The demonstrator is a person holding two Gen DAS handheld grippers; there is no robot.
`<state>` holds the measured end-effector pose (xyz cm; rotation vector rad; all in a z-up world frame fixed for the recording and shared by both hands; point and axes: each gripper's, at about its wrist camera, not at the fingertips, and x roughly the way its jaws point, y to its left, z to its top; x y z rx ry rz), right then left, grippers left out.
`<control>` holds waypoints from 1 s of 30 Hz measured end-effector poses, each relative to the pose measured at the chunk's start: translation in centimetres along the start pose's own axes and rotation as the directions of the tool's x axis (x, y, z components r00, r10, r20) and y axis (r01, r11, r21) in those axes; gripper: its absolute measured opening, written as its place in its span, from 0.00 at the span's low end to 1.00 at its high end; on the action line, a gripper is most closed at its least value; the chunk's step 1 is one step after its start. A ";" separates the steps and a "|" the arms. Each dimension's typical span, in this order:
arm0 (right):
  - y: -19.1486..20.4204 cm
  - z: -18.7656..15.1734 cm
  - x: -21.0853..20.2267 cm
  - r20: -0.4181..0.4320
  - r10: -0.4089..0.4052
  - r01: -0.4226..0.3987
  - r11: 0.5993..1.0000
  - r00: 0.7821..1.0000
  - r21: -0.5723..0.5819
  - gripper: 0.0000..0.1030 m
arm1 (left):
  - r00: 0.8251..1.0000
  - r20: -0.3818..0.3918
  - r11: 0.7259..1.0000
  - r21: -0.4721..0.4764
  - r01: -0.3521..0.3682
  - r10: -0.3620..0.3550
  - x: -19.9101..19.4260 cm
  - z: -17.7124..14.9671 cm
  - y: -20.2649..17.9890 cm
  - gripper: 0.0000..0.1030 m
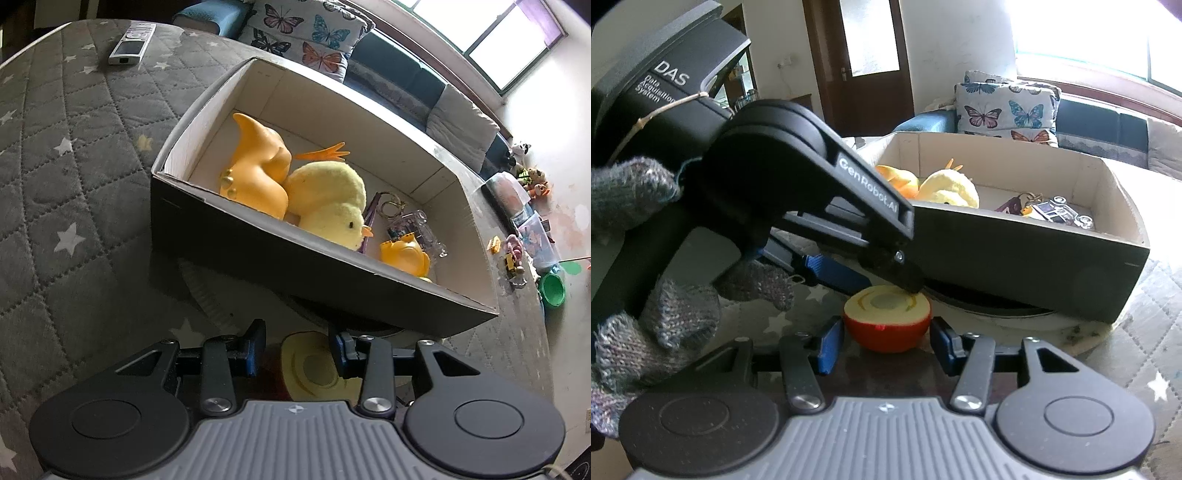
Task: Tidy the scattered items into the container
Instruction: 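Close both grippers together on the red-and-yellow half ball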
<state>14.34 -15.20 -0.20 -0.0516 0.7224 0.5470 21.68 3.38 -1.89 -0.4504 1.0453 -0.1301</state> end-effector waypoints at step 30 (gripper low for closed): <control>0.3 0.9 -3.2 0.065 0.000 0.000 1.000 0.998 0.004 0.50 | 0.996 0.050 0.995 -0.050 0.082 -0.080 -3.7 -1.4 -0.9 0.38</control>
